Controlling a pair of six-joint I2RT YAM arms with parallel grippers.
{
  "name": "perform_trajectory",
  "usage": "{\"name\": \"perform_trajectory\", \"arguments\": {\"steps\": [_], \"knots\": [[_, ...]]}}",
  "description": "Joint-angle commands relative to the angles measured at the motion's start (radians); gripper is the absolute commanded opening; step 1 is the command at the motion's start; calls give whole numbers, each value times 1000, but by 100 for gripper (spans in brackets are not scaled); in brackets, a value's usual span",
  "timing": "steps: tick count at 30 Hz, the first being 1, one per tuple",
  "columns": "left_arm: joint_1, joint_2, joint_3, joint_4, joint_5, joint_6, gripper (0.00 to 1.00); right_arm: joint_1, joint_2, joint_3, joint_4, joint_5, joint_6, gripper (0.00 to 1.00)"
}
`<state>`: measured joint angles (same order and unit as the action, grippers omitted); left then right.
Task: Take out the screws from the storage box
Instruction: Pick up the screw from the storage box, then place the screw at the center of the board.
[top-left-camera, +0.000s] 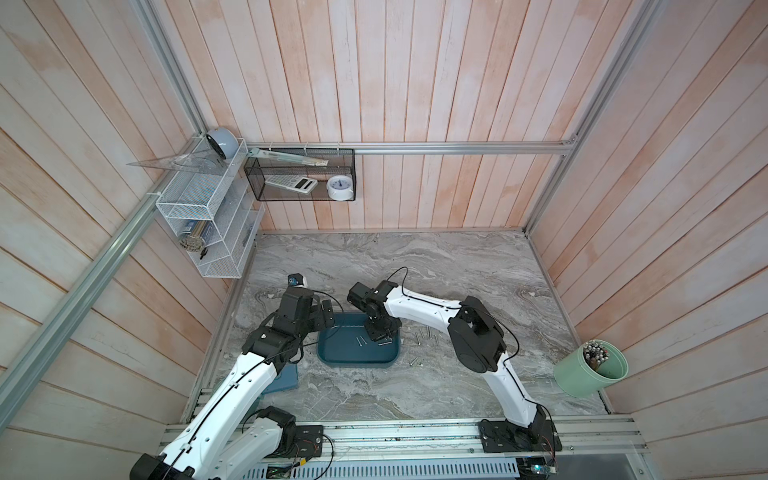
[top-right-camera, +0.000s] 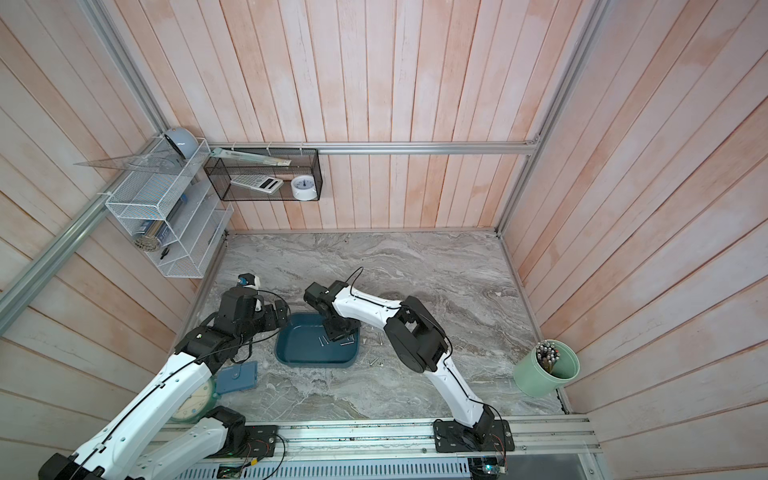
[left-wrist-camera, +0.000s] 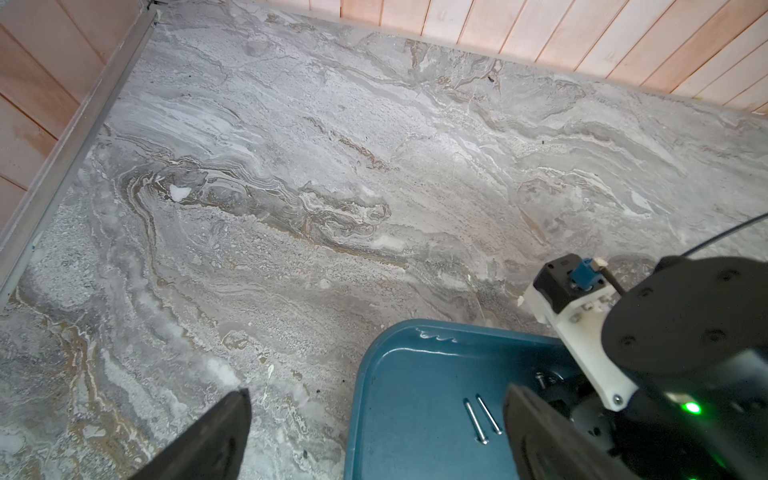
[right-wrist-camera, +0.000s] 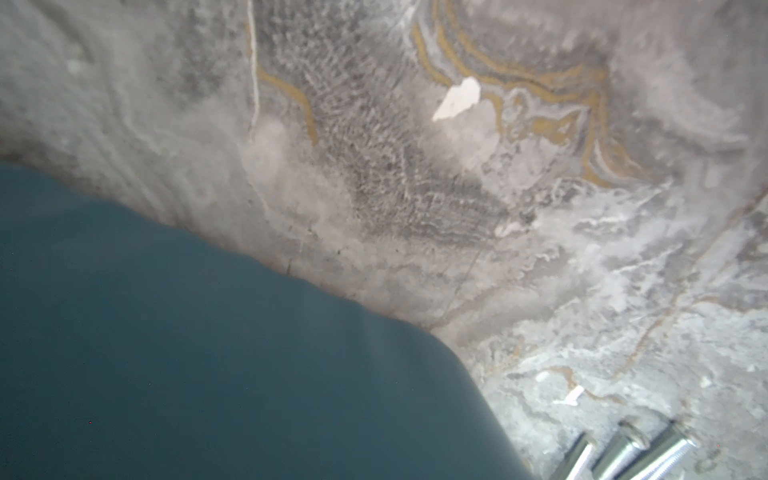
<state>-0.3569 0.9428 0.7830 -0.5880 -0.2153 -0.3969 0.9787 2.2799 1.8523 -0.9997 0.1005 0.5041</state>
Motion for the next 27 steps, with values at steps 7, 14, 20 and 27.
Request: {"name": "perform_trajectory", "arguments": {"steps": [7,14,20,27], "knots": [[7,-19,27,1,13,-3,100,3,-212,-82,151,-119,37,8],[8,-57,12,14,36,27,100,-9,-337,-199,230,-88,73,8],[9,-26,23,12,105,26,100,-84,-534,-394,250,-14,83,8],[9,-12,14,46,110,37,100,-226,-807,-709,317,24,102,9]]}}
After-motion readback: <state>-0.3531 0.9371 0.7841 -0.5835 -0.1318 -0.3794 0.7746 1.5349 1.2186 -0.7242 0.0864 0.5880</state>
